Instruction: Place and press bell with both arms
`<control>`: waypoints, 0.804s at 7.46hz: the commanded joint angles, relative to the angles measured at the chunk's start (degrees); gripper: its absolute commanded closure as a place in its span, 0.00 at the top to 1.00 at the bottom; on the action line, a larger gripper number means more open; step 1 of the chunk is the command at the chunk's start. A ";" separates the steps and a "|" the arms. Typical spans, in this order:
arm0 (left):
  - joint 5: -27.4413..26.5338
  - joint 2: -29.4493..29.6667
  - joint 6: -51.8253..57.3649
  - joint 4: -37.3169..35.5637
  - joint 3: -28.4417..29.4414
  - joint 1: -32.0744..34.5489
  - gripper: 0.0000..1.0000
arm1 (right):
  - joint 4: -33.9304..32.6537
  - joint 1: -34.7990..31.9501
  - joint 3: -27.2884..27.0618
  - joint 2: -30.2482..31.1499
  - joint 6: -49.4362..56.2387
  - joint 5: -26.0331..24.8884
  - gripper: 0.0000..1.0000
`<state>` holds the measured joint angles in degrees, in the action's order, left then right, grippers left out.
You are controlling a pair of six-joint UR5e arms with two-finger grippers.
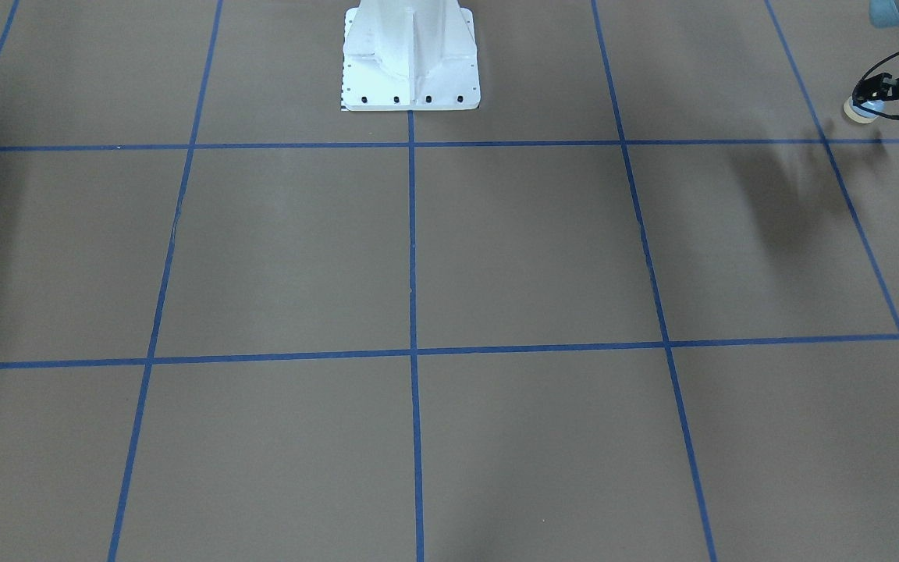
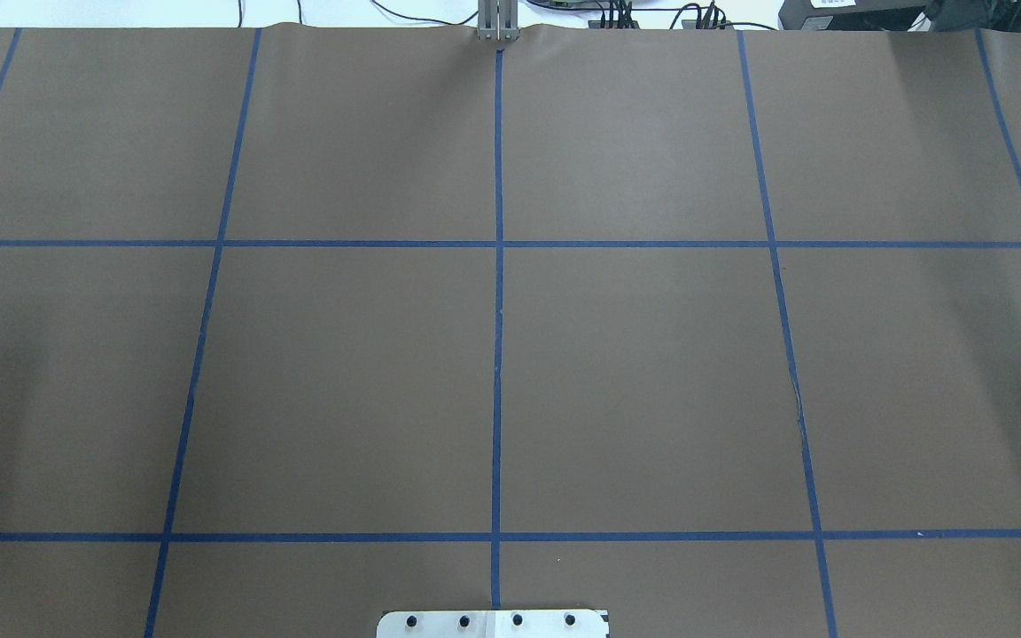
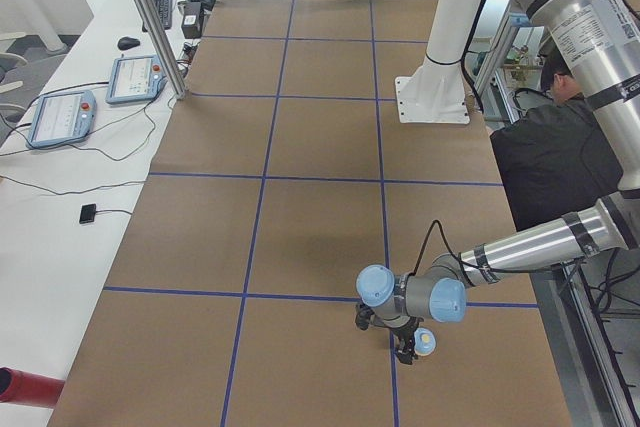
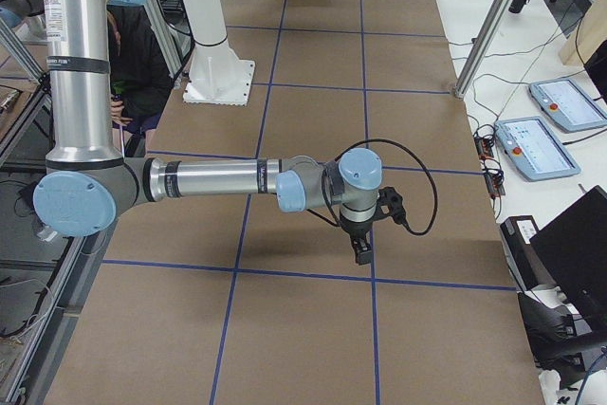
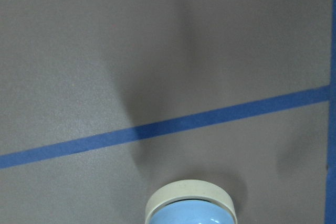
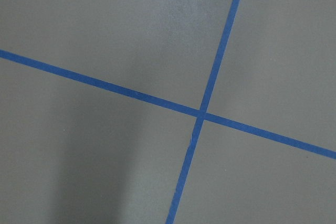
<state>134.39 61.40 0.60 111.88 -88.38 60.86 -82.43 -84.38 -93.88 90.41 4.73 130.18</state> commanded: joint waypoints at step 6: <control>-0.01 1.61 -0.16 -0.18 3.21 -4.43 1.00 | 0.08 0.00 0.54 0.03 0.01 -0.01 1.00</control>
<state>134.39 62.92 0.50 111.71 -85.39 56.89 -82.38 -84.38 -93.40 90.44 4.75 130.20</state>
